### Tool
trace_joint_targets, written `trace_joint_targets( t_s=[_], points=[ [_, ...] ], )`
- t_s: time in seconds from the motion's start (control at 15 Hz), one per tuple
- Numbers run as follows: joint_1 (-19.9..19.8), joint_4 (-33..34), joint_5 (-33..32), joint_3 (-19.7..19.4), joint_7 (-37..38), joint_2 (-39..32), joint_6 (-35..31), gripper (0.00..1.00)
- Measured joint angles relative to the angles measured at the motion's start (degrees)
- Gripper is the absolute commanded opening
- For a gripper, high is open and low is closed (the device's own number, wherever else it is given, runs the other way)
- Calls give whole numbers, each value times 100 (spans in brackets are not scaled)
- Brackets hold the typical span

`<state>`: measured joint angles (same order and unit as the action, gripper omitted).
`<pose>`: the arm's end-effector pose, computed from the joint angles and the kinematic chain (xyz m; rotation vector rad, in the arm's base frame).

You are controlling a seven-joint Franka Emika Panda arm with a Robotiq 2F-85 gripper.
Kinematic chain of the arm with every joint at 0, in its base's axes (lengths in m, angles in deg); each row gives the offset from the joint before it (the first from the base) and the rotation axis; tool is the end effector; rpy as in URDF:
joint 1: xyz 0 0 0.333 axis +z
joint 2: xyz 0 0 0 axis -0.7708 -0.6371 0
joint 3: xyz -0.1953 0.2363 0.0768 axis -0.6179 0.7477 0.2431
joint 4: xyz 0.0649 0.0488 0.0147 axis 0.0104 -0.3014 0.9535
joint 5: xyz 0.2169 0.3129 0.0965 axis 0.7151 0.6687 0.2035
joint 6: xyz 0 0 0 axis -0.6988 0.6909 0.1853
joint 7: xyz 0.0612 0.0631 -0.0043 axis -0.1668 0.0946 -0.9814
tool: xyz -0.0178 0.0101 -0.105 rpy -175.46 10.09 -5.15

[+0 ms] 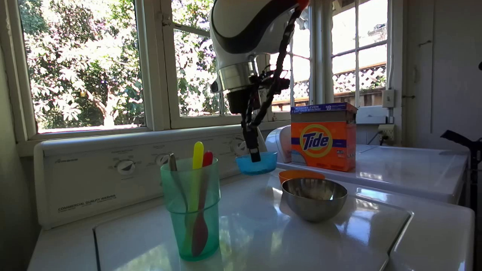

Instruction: Move the green cup to the left, then put the blue bowl in the orange bowl

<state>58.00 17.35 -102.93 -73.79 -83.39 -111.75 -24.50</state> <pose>0.7180 0.1243 0.4322 2.6994 1.1829 -0.1128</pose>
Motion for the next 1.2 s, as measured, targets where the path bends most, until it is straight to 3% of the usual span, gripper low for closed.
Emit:
trace_joint_targets(
  t_s=[0.53,1.2],
  points=[
    [137,-607,-383,-111,938,479,-1,1],
    [114,-2619,-483,-222,2932,1941,-174,4]
  ],
)
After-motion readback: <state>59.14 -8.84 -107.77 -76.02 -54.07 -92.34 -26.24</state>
